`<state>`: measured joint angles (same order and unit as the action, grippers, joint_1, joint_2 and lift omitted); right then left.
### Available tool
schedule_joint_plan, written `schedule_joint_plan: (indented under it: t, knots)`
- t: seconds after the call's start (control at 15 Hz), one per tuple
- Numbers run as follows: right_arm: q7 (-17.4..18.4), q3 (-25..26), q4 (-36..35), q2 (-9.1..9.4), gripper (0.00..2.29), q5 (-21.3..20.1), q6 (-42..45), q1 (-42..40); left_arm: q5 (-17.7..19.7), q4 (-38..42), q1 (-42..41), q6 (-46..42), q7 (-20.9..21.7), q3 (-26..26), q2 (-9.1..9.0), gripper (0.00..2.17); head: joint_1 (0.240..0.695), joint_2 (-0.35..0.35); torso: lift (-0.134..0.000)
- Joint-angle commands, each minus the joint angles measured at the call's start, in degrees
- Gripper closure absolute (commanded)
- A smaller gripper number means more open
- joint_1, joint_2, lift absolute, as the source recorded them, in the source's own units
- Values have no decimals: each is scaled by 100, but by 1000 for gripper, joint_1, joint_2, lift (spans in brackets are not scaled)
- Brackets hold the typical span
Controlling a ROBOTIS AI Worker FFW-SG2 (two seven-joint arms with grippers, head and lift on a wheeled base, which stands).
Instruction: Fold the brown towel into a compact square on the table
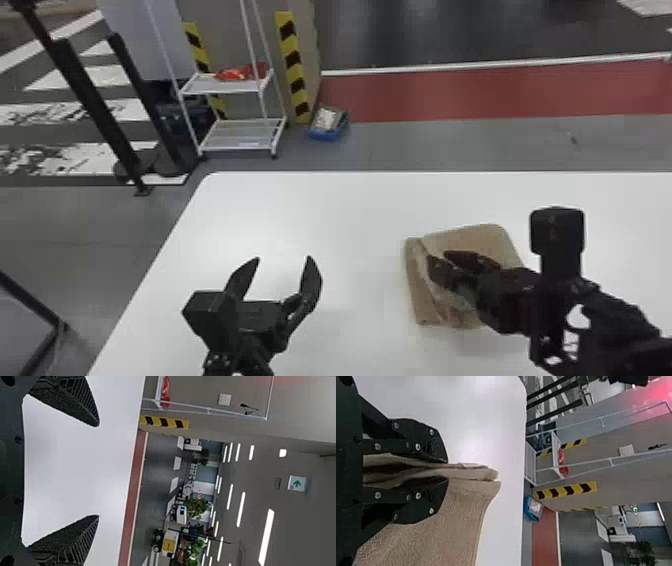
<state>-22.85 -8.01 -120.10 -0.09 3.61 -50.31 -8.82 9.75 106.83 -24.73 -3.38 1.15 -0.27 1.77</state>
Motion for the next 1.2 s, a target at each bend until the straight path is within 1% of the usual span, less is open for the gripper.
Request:
schedule_joint_plan:
  t: [0.0,0.07,0.13,0.2,0.27,0.33,0.4,0.53,0.8,1.0,1.13]
  knots:
    - [-18,124,13,14,53,237,236,-32,0,-22,12,0,26,-17,-10,46,695,200,-114]
    - [-18,168,22,14,90,254,288,-14,0,-22,12,0,35,-17,-10,46,695,204,-114]
    - [-18,220,83,14,208,254,359,21,9,-31,12,0,35,-17,-10,46,695,199,-114]
    - [0,247,206,14,576,202,359,100,9,-31,12,0,35,-17,-10,46,695,195,-114]
    - [88,247,373,14,1285,79,376,197,9,-40,12,0,52,-17,-10,46,695,190,-114]
    - [158,194,514,14,1889,-53,376,267,9,-40,12,0,61,-17,-10,46,695,185,-114]
    - [298,168,672,14,2216,-167,359,329,9,-49,21,0,61,-17,-10,46,695,177,-114]
    - [298,159,795,14,2223,-264,359,346,0,-49,12,0,61,-17,-10,46,695,159,-114]
    - [246,18,813,14,2223,-370,183,276,0,-31,21,0,61,-26,-1,49,695,155,-114]
    - [105,-245,830,14,2223,-493,-257,276,0,-14,21,0,70,-34,-1,66,695,169,-114]
    - [44,-412,874,14,2223,-519,-292,250,0,-5,21,0,70,-26,7,70,695,191,-114]
